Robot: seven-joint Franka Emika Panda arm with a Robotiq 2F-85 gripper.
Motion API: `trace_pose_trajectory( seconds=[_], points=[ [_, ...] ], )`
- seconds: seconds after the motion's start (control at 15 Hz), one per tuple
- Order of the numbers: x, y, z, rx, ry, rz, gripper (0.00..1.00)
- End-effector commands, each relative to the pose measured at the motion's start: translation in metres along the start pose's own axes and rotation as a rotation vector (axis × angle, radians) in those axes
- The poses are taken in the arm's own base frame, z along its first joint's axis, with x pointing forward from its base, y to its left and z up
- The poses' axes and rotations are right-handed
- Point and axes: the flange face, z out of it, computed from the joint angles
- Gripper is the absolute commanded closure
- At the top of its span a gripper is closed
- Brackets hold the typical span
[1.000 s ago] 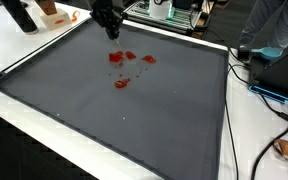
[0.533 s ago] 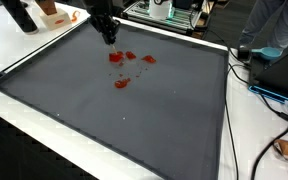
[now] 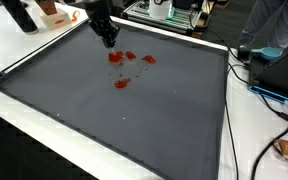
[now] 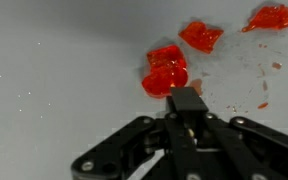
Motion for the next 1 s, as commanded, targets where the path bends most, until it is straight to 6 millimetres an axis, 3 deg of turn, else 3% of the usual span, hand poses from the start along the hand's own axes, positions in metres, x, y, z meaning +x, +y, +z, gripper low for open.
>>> trace_pose_trajectory(
  seconds=[0.0, 0.33, 0.93],
  points=[
    [-0.003, 0.004, 0.012, -0.011, -0.003, -0.002, 0.97],
    [-0.002, 0.003, 0.023, -0.009, -0.021, -0.004, 0.97],
    [-0.001, 0.003, 0.017, 0.006, -0.035, 0.0, 0.97]
  ],
)
